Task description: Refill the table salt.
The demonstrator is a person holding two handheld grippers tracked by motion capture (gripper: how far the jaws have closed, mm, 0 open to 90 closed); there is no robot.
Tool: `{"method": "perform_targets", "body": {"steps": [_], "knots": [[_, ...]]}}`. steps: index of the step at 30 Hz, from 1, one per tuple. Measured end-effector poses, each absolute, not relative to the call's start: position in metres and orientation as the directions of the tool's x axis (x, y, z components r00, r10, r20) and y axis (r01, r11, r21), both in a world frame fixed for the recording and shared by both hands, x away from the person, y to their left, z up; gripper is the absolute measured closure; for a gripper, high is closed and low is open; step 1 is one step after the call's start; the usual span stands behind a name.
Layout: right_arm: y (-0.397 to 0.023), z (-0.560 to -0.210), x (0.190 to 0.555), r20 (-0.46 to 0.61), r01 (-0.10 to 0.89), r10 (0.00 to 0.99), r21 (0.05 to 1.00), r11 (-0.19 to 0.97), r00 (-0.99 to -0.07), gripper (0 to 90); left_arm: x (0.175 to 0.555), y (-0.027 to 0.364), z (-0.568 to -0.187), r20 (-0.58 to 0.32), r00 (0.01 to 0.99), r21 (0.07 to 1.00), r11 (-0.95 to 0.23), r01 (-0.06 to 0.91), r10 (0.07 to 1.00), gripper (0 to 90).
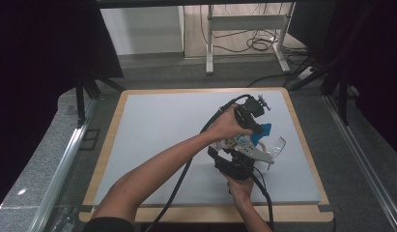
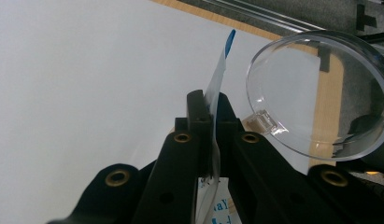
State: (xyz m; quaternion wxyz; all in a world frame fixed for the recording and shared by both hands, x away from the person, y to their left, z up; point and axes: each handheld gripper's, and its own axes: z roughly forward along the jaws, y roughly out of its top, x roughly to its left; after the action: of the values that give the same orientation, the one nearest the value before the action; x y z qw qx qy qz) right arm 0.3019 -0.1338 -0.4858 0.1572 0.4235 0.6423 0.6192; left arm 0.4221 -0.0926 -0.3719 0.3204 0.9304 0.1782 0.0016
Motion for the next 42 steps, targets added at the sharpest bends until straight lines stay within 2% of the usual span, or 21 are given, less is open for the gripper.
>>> {"method": "perform_targets", "body": {"steps": [42], "knots": [[-0.1369,-0.4855,0.3016,0.332,0.347,0.745,0.927,-0.144,-0.578,44.0,0.4208,-0.0978,-0.3733,-0.115,0.939,0.597,-0.733,0.326,0.324,90.0]]}}
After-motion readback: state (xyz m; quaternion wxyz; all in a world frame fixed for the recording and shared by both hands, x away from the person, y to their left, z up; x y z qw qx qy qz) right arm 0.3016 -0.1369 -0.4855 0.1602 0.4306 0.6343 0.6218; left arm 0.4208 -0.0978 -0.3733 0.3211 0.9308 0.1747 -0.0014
